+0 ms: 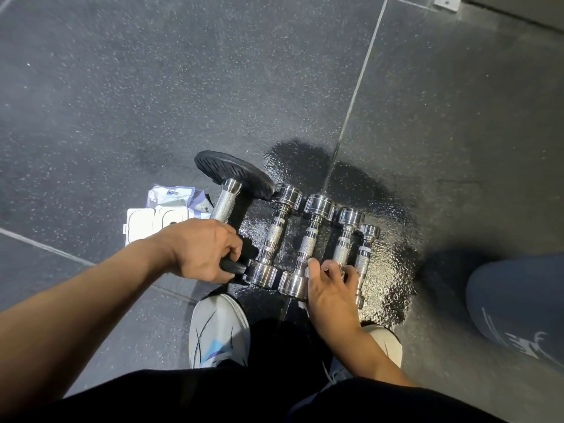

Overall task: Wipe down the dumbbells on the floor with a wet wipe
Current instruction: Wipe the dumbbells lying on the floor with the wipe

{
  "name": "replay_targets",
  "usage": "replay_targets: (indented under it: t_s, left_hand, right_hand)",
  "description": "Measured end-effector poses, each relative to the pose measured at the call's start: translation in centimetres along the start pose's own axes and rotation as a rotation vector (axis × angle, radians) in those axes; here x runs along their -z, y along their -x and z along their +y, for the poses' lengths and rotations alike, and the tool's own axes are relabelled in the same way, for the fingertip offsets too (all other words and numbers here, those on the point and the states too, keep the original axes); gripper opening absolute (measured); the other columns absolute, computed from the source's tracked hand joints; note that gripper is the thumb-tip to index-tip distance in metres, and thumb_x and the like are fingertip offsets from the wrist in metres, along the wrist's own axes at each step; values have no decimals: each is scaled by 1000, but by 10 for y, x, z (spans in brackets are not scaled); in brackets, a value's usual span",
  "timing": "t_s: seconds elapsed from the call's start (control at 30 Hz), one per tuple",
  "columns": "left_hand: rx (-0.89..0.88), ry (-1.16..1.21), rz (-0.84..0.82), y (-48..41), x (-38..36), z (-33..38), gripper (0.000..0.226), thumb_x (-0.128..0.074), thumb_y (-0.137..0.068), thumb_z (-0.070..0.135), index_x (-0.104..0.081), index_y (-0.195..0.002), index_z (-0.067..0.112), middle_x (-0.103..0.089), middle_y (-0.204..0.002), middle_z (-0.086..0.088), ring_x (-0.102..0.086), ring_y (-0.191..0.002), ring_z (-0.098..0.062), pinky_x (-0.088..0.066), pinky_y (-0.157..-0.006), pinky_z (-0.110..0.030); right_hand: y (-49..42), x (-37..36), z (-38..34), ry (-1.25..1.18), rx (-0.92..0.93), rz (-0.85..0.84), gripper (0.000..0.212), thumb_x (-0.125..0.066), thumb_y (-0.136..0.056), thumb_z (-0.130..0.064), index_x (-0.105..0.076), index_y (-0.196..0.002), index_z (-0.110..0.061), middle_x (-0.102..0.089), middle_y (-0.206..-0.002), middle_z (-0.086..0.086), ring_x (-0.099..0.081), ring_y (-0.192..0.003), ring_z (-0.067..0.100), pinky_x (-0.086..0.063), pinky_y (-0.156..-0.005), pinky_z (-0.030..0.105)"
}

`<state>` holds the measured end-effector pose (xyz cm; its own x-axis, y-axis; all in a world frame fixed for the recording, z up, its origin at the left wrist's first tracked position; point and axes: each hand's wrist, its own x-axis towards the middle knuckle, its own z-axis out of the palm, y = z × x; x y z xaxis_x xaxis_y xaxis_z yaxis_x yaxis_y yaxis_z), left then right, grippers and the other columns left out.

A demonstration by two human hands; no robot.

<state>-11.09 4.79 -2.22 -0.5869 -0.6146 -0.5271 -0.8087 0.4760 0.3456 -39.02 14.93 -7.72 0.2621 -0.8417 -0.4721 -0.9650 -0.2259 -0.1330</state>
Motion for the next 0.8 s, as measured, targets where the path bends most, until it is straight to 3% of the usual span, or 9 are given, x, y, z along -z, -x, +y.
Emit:
replay_targets:
  t_s: [0.1,0.2,0.27,0.4,0.57,0.63,0.7,0.8]
  left_hand:
    - [21,4,-1,1,2,2,25,-67,-76,58,-50,-77,40,-57,-77,10,-46,-77,13,-46,-71,-25]
    - [18,4,2,2,3,3,26,-67,-75,58,-48,-75,41,-57,-77,10,-46,-75,12,-44,-69,-24]
    - [17,10,2,2,3,3,26,-67,-75,59,-48,-75,42,-56,-77,11,-46,-74,12,-45,-69,-24]
    - [10,34,-10,1,4,4,25,-69,-75,56,-49,-75,41,-57,-74,10,-48,-78,14,-49,-73,-26]
    - [14,41,-17,2,6,5,23,-69,-74,56,-53,-79,40,-53,-74,12,-49,-72,8,-51,-73,-28]
    - [16,41,-17,3,6,6,23,-70,-75,55,-54,-79,39,-53,-74,12,-50,-73,7,-51,-73,-28]
    - [19,47,-19,3,6,5,22,-69,-74,55,-55,-79,39,-53,-75,12,-51,-73,5,-51,-73,-29]
    - [24,55,-23,3,6,5,22,-67,-74,57,-55,-78,39,-53,-74,14,-53,-74,4,-52,-72,-31]
  right_hand:
    - [1,1,-5,8,-3,4,78,-55,-81,-2,-7,-142,-5,-49,-97,3,-29,-125,30,-17,-107,56]
    - [6,-6,2,-83,-2,70,84,-70,-71,-3,-22,-140,-8,-60,-90,4,-46,-116,30,-30,-99,52]
    - [14,-4,4,-182,27,147,77,-75,-76,-12,-31,-139,-12,-63,-94,3,-49,-111,25,-31,-97,47]
    - [28,10,-4,-387,80,307,70,-81,-79,-17,-38,-134,-18,-63,-105,4,-28,-99,6,-40,-91,35]
    - [10,21,-21,-242,118,286,78,-89,-68,-36,-48,-130,-11,-66,-98,6,-35,-105,22,-52,-80,45]
    - [-1,24,-25,-183,141,200,74,-79,-77,-44,-43,-134,-14,-66,-97,3,-33,-108,23,-44,-88,49]
    - [-9,21,-29,-154,155,142,68,-73,-83,-41,-39,-135,-16,-62,-102,1,-35,-112,23,-32,-95,48]
    - [-17,17,-39,-25,148,125,60,-71,-82,-31,-38,-129,-15,-53,-88,-3,-36,-104,23,-26,-94,47]
